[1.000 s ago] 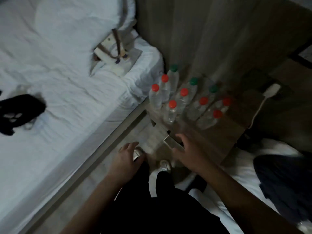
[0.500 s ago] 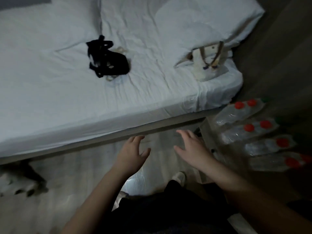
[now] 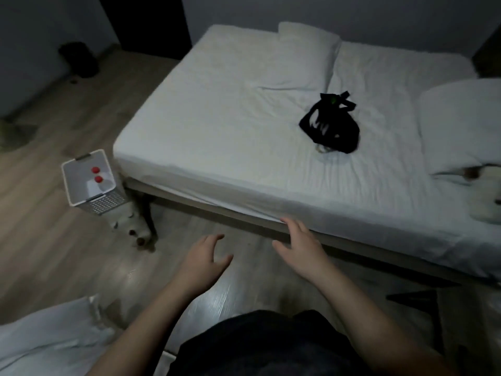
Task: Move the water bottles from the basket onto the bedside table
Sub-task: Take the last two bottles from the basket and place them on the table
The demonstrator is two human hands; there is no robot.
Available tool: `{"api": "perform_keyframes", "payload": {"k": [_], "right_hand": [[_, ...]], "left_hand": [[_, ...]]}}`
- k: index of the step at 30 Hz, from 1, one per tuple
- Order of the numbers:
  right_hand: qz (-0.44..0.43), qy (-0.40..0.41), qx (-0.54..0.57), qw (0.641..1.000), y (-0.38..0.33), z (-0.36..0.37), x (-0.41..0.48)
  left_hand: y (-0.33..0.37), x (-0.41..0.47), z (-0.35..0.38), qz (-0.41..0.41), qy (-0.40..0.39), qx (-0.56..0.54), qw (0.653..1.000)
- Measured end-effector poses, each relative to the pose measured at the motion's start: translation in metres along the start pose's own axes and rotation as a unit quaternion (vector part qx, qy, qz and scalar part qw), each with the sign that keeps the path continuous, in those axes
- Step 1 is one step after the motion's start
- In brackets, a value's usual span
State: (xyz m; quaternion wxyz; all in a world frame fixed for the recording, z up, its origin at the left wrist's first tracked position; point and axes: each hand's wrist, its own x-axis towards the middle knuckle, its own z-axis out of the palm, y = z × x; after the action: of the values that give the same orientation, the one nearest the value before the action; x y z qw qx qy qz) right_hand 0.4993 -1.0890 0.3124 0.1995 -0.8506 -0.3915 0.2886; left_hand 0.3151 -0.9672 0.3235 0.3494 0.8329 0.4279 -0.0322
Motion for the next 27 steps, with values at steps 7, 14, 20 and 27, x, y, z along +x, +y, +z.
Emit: {"api": "perform_keyframes", "payload": {"k": [7,14,20,27], "right_hand": [[-0.043,-0.047,-0.026,0.998,-0.06,0.024,0.041],[-0.054,-0.094,-0.025,0.994,-0.111,0.051,0.102],[-0.115,-0.114,-0.057,0.985,-0.189,0.084,0.186],[-0.153,-0.163,-0.063,0.973,-0.298,0.121,0.278]], "left_hand": [[-0.067,0.002,-0.044,-0.059,0.08,-0.063,0.993],[-0.123,0.023,-0.082,-0.122,0.119,-0.104,0.98],[-0.189,0.069,-0.128,-0.161,0.151,-0.111,0.969],[-0.258,0.145,-0.205,-0.182,0.149,-0.123,0.964]]}}
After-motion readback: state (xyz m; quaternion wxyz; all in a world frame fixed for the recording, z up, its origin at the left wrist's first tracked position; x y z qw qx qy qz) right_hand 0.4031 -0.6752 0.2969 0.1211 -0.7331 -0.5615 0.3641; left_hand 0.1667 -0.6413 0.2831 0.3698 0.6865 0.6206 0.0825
